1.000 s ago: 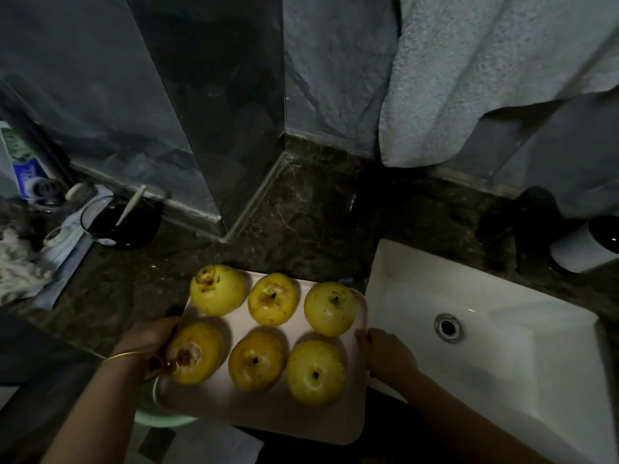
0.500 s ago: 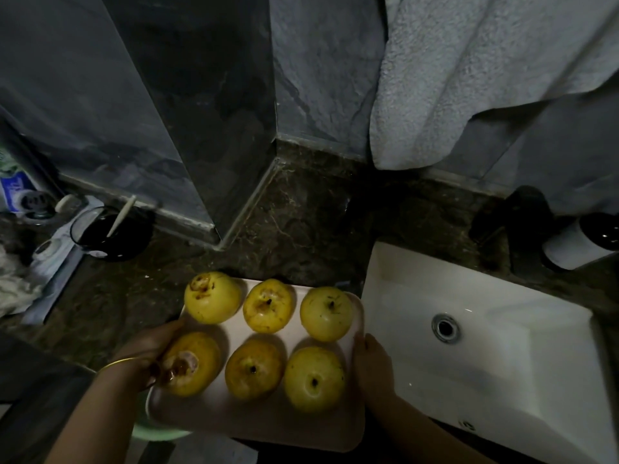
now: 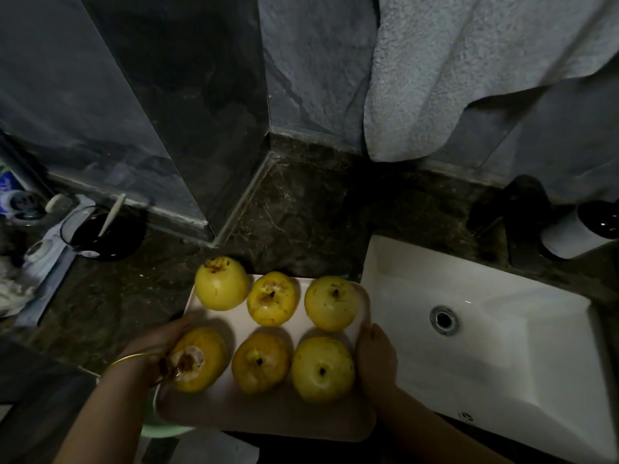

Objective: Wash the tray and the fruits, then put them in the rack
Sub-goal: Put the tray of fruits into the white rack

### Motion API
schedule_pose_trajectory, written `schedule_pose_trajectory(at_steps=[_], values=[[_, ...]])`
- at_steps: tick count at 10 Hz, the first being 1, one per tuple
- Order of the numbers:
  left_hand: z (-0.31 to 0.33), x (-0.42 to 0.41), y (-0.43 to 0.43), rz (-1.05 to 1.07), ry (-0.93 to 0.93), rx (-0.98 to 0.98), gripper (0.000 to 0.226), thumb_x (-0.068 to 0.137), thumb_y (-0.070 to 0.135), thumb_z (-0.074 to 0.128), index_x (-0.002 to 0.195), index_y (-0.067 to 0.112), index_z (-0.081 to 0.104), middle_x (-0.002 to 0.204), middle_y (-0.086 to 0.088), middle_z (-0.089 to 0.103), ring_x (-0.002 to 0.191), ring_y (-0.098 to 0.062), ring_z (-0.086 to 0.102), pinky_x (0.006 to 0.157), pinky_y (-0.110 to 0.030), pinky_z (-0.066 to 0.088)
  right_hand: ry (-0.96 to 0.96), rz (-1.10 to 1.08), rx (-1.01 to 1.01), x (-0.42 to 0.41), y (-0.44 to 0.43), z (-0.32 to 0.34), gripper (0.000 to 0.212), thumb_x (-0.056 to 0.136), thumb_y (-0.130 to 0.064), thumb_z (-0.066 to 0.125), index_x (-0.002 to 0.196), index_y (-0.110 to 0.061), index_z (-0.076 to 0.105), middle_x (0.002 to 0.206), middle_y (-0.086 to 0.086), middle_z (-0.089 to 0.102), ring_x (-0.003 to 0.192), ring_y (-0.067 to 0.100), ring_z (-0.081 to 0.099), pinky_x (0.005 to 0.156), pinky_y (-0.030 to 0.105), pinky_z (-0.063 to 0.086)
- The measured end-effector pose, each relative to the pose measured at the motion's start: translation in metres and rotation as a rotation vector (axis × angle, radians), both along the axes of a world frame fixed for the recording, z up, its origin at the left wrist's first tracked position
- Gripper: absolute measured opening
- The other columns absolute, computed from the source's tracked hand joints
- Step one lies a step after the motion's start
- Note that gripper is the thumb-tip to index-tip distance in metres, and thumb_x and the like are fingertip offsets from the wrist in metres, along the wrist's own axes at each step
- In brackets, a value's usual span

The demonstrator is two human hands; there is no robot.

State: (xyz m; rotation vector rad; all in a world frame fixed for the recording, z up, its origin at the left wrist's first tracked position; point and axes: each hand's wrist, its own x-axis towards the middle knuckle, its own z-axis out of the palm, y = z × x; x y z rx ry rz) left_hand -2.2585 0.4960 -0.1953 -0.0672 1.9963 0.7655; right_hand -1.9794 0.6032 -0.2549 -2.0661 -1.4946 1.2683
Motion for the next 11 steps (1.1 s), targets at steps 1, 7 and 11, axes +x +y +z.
schedule_pose_trajectory(at_steps=[1, 7, 11], values=[[-0.003, 0.005, 0.008, -0.002, -0.011, 0.071, 0.034, 0.094, 0.026, 0.057, 0.115, -0.001, 0.058, 0.105, -0.027, 0.063, 0.096, -0.041, 0.061, 0.082, -0.045, 0.05, -0.018, -0.002, -0.002, 0.002, 0.008, 0.004, 0.036, 0.104, -0.025, 0.03, 0.071, -0.015, 0.042, 0.072, 0.004, 0.047, 0.083, 0.029, 0.051, 0.079, 0.035, 0.038], [0.017, 0.031, 0.047, -0.045, -0.112, 0.164, 0.04, 0.087, 0.028, 0.064, 0.11, -0.004, 0.064, 0.099, -0.026, 0.068, 0.09, -0.036, 0.064, 0.079, -0.042, 0.052, -0.041, -0.006, 0.091, 0.04, 0.04, 0.019, 0.037, 0.103, -0.029, 0.032, 0.073, -0.011, 0.044, 0.075, 0.01, 0.048, 0.084, 0.031, 0.051, 0.072, 0.035, 0.033], [0.044, 0.078, 0.098, -0.222, -0.155, 0.18, 0.023, 0.088, 0.028, 0.066, 0.094, 0.006, 0.064, 0.087, -0.019, 0.069, 0.081, -0.031, 0.064, 0.072, -0.037, 0.051, -0.13, -0.02, 0.17, 0.102, 0.069, 0.062, 0.043, 0.104, -0.027, 0.031, 0.063, -0.014, 0.039, 0.072, 0.012, 0.049, 0.08, 0.033, 0.051, 0.068, 0.034, 0.033]])
